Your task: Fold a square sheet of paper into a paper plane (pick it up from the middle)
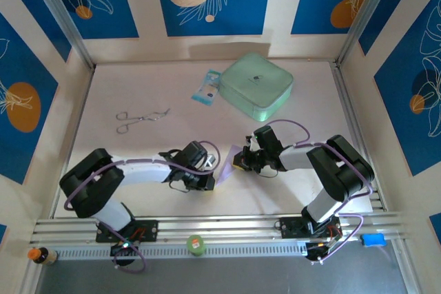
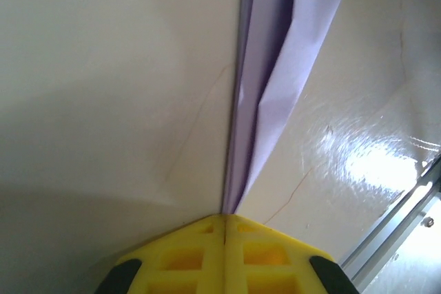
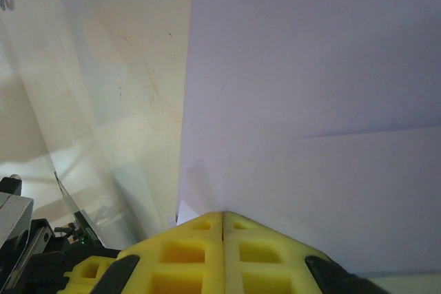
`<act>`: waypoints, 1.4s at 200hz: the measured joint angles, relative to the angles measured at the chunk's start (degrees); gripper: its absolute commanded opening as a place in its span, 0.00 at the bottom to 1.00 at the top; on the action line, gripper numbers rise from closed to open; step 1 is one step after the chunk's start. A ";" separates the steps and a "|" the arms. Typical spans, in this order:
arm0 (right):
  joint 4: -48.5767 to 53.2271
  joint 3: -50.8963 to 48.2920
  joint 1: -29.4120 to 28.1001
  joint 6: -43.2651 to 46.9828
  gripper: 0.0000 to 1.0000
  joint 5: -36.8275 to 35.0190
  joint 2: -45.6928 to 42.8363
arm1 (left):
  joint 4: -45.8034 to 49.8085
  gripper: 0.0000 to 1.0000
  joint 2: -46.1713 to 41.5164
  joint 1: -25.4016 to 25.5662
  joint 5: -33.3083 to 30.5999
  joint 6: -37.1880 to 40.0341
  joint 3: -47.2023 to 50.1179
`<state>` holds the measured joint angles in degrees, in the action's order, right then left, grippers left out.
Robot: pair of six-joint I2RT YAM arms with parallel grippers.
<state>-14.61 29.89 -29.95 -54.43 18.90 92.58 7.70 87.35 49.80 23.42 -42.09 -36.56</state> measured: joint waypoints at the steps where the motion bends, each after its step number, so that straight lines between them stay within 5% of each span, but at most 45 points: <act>1: 0.02 0.00 0.00 0.00 0.00 0.00 0.00 | 0.07 0.02 -0.09 0.00 -0.02 -0.02 0.00; 52: 0.24 0.00 0.22 0.00 0.00 -0.02 -0.09 | -1.22 0.04 -2.40 0.00 0.15 -0.02 -2.80; 133: 0.28 0.02 0.22 0.17 0.00 -0.02 -0.11 | -5.90 0.04 9.99 0.00 3.06 -1.11 -8.33; 280: 2.23 1.07 0.63 1.95 0.01 0.63 0.04 | 1.38 0.02 -3.58 0.00 -2.54 -0.92 1.66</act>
<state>-12.38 30.96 -29.32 -52.49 19.53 92.62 9.08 83.77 49.80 20.88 -43.00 -34.89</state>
